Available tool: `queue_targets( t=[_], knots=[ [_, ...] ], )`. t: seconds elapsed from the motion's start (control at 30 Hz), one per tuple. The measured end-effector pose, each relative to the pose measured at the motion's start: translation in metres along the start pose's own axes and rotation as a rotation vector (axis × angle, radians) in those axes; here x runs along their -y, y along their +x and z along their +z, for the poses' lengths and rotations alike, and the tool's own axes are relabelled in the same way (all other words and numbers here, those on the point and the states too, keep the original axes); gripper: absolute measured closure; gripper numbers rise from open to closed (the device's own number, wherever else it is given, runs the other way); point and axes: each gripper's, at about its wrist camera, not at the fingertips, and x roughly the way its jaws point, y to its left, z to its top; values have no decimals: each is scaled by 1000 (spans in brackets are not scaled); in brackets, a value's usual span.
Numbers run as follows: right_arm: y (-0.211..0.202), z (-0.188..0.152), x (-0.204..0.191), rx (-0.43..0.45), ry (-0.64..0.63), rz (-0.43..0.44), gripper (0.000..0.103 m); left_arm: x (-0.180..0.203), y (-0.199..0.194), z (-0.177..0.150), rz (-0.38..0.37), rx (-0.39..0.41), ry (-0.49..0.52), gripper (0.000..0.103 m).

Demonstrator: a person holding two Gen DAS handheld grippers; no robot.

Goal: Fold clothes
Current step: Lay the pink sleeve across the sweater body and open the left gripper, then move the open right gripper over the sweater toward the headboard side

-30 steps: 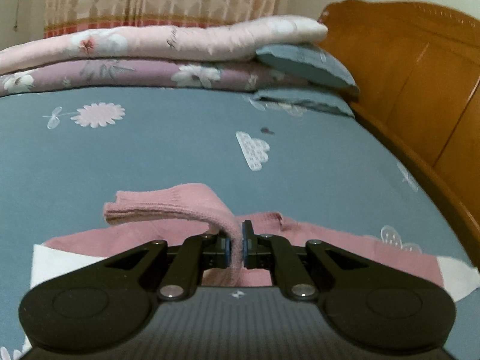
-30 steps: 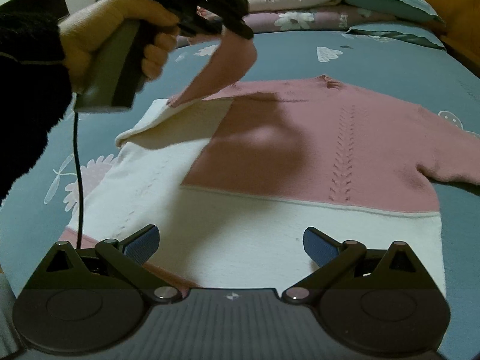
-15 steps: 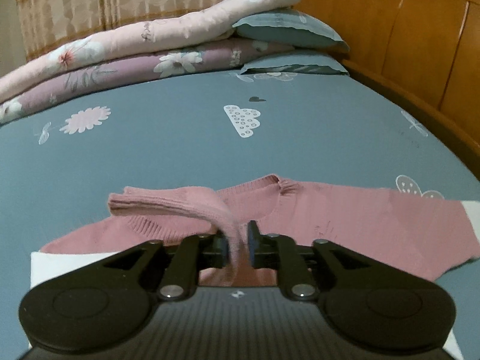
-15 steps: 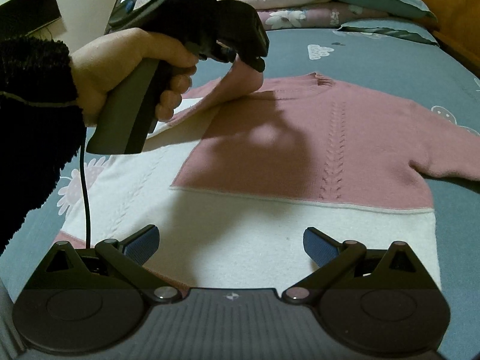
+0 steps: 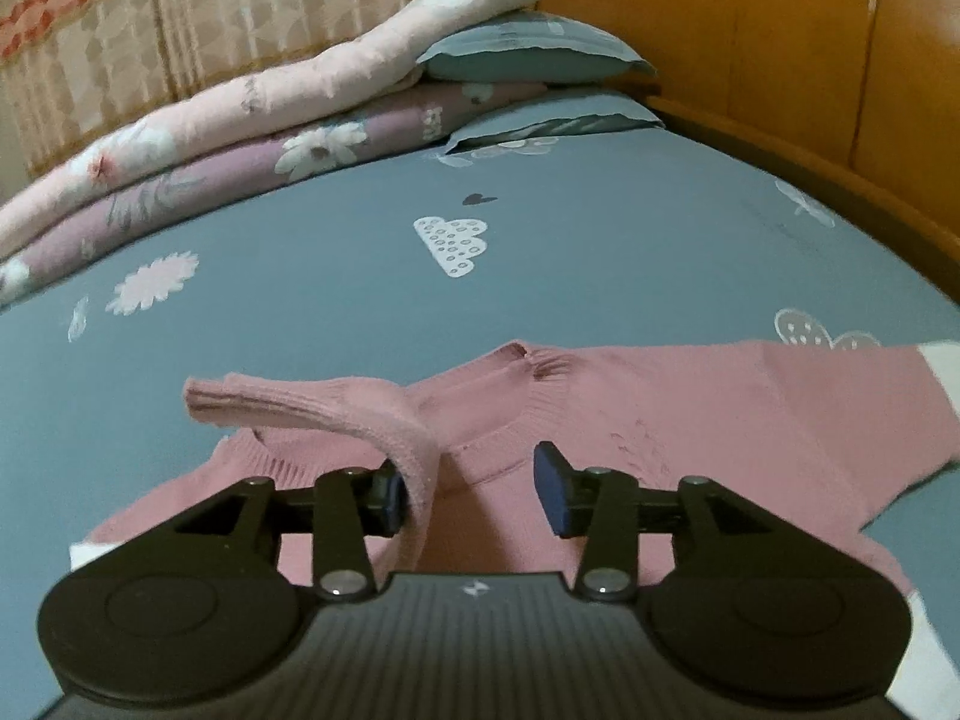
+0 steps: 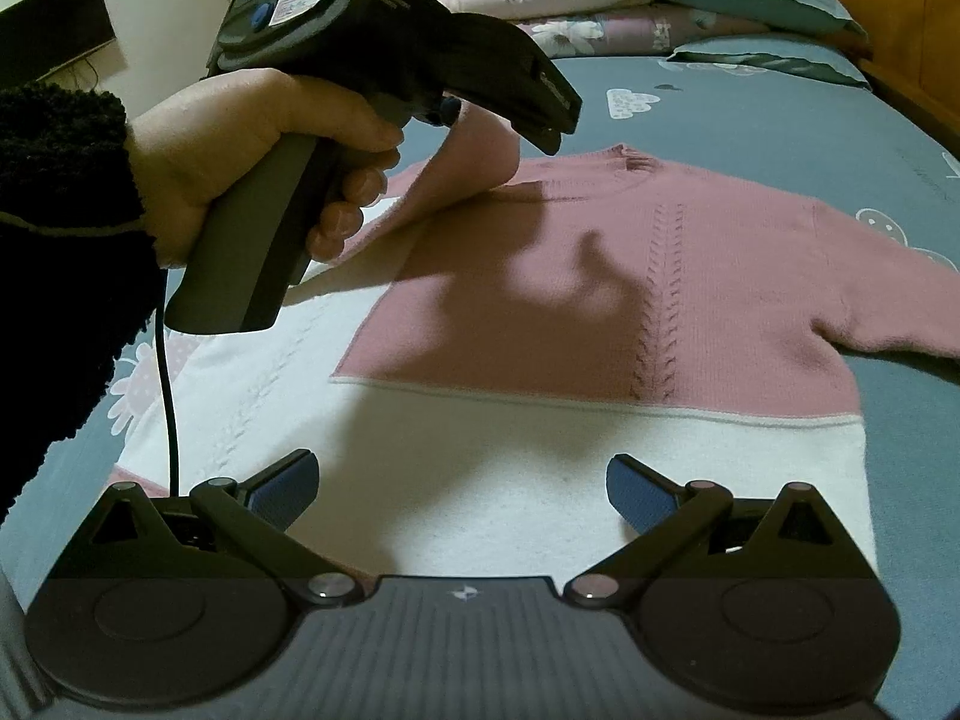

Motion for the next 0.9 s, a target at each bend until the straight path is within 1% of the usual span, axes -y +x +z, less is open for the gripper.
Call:
queue_targets(
  t=[0.17, 0.23, 0.3, 0.43, 0.47, 0.53, 0.73, 0.8, 0.9],
  knots=[
    [-2, -1, 0, 2, 4, -4, 0, 11, -1, 1, -8, 1, 51, 51],
    [-3, -1, -1, 7, 9, -5, 0, 16, -1, 2, -22, -2, 70, 49],
    [-4, -1, -1, 12, 14, -5, 0, 20, -2, 3, -55, -3, 89, 47],
    [-6, -2, -3, 12, 18, -9, 0, 19, -6, 6, -167, 18, 71, 39],
    [-5, -2, -4, 10, 18, -10, 0, 19, -8, 8, -183, 24, 65, 36],
    [-5, -2, -5, 8, 16, -11, 0, 18, -10, 11, -208, 36, 51, 35],
    [-9, -2, -6, 12, 20, -9, 0, -4, -15, 15, -209, 27, -21, 35],
    [-11, -2, -5, 13, 24, -8, 0, -18, -17, 15, -193, 19, -45, 35],
    [-10, -2, -3, 13, 27, -10, 0, -47, -25, 8, -176, -3, -118, 35]
  ],
)
